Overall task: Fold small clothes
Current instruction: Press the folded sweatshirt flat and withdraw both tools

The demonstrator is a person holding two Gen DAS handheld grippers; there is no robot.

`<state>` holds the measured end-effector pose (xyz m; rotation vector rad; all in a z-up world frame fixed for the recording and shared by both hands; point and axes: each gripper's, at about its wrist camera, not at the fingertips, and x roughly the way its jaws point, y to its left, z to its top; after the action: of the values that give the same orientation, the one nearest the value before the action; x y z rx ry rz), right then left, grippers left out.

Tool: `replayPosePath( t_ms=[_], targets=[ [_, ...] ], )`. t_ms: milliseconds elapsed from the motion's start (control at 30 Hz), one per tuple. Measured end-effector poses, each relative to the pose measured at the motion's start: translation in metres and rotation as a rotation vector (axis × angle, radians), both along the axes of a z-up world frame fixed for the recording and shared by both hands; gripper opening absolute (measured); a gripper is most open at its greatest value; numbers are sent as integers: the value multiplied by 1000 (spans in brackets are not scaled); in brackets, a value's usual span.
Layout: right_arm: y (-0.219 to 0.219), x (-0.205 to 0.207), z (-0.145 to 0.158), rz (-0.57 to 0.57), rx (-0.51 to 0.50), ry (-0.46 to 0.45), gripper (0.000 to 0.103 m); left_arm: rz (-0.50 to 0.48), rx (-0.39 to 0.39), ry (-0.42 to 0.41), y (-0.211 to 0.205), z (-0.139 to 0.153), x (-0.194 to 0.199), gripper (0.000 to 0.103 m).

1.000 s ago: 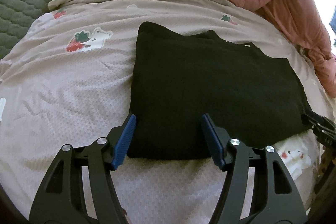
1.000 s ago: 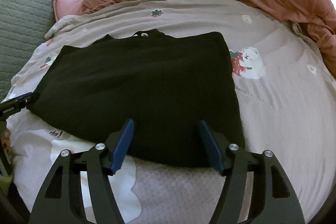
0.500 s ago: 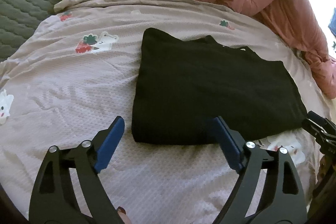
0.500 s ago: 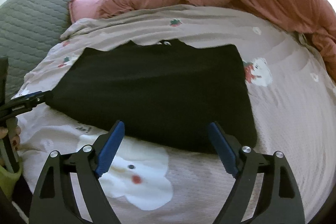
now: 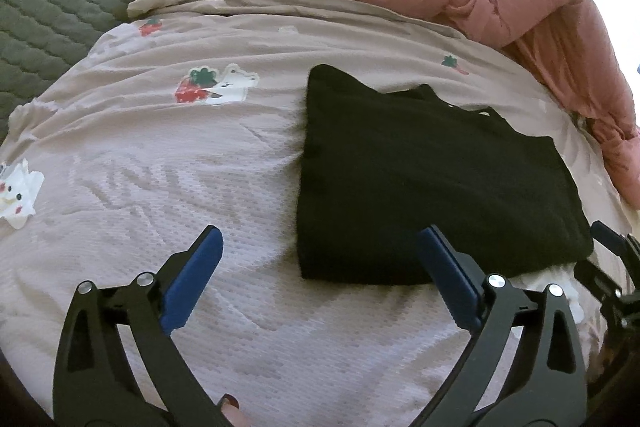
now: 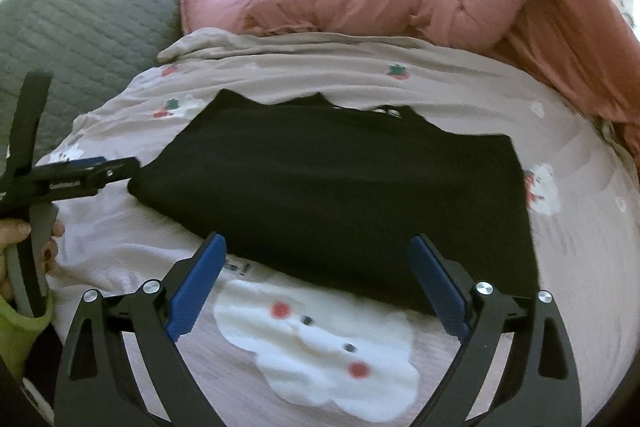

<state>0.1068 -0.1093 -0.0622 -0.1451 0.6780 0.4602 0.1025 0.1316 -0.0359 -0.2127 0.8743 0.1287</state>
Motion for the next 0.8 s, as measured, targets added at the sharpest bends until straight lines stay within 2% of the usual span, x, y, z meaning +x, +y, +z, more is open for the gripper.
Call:
replayPosePath(
  t_ms=[800],
  targets=[
    [116,13,-29,195,-196,-27,93,106,-50,28,54,-13,21,93]
  ],
)
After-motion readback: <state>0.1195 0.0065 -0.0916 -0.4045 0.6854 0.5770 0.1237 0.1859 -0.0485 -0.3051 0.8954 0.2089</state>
